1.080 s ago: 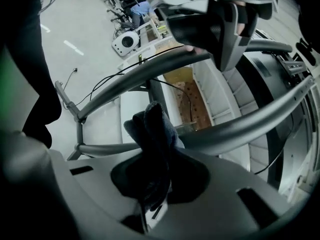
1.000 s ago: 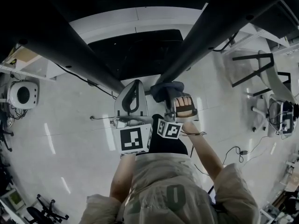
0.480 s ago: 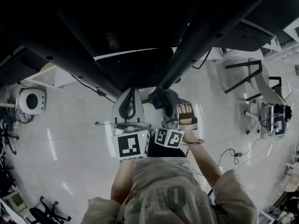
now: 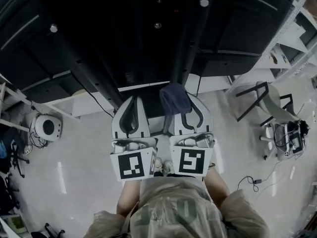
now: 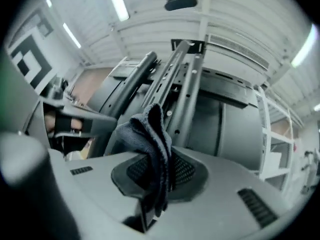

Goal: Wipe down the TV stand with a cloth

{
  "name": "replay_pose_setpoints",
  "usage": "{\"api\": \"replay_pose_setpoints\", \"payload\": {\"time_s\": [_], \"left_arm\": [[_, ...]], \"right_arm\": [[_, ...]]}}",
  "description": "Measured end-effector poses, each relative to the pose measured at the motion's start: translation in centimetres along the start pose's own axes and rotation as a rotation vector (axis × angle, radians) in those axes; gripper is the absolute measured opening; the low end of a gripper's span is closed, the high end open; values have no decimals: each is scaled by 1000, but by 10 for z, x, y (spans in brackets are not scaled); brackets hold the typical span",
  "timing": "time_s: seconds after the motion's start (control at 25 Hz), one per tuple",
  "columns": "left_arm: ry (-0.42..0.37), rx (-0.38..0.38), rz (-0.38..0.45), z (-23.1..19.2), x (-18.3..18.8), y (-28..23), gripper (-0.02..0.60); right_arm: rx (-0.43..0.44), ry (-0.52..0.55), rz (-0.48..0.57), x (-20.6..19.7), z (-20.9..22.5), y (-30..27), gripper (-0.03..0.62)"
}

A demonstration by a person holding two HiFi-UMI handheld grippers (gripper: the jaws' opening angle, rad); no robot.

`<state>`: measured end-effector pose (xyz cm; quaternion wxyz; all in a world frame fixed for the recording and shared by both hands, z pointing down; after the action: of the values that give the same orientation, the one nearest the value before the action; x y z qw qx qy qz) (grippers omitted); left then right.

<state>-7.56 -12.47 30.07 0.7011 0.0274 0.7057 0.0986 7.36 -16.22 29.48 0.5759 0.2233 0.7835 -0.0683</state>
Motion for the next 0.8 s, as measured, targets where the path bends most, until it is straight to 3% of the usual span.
{"api": "replay_pose_setpoints", "payload": {"time_s": [0.08,0.32,0.8], "left_arm": [[-6,-7,22,6,12,6,15],[-24,-18,43,19,26,20,15],[-76,72,14,10,36,53,15]], "right_arm": [[-27,-180,23,12,9,11,57],[33,-387,33,20,29,31,57],[137,-477,25,20,14,35,57]]}}
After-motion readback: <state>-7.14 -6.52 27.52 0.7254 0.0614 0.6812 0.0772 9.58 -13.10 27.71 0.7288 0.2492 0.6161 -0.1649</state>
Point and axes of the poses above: the fingertips, and each gripper's own axes: y backward along the fingers, z to its right, x out of its top, the point moved 7 cm from there along y, backward along the fingers, and after that the axes turned 6 degrees about -x, right-handed, at the moved point
